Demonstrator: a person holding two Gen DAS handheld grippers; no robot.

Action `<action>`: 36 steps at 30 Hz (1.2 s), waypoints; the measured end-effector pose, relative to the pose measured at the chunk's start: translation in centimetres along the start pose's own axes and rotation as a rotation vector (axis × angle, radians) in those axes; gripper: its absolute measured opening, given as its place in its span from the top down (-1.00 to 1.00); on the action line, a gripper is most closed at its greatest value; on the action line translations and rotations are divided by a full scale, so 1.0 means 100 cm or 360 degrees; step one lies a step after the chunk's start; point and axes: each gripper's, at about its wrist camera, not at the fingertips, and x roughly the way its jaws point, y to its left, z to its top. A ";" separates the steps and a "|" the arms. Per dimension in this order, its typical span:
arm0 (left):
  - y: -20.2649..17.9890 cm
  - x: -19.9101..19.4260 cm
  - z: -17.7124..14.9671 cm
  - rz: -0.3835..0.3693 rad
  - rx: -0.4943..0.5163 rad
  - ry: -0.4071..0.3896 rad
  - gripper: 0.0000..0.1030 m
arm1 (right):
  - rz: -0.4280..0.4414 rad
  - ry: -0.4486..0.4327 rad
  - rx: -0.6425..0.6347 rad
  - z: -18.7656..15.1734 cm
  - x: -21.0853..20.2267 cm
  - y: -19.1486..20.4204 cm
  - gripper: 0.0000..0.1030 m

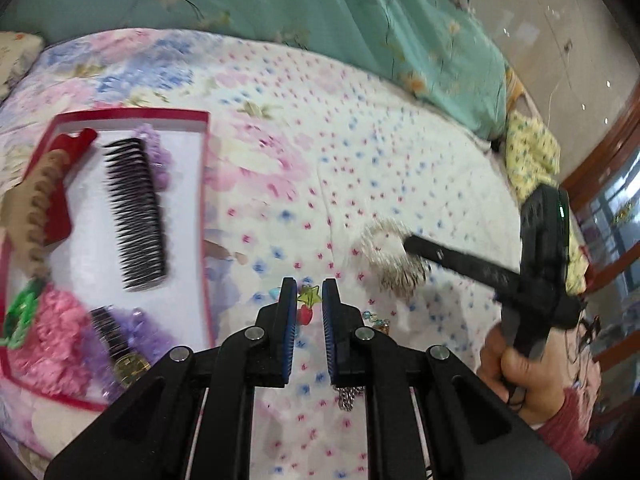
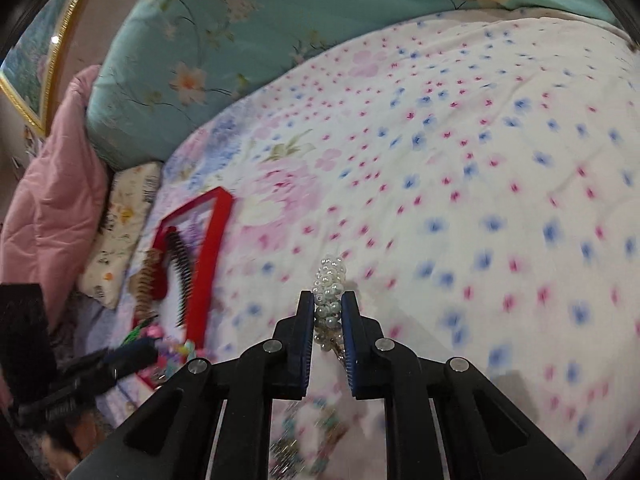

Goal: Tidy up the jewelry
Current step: 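Grasp the pastel beaded hair tie with the left tool while the right tool grasps the pearl hair tie, then carry the beaded tie and pearl tie over the red tray with both tools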

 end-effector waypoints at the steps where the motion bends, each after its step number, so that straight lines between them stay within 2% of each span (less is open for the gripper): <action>1: 0.002 0.000 0.003 -0.0002 -0.0012 -0.0011 0.80 | 0.0013 -0.0007 -0.0001 -0.003 -0.004 0.004 0.75; 6: 0.019 -0.026 -0.001 0.0006 -0.0097 -0.0095 0.80 | 0.0099 -0.0035 -0.0028 -0.020 -0.024 0.028 0.75; 13: 0.047 -0.056 -0.008 0.0045 -0.0185 -0.0180 0.80 | 0.0190 -0.0027 -0.0099 -0.036 -0.032 0.063 0.75; 36: 0.120 -0.112 -0.029 0.0093 -0.0405 -0.0363 0.80 | 0.0269 0.0039 -0.0206 -0.048 -0.014 0.125 0.74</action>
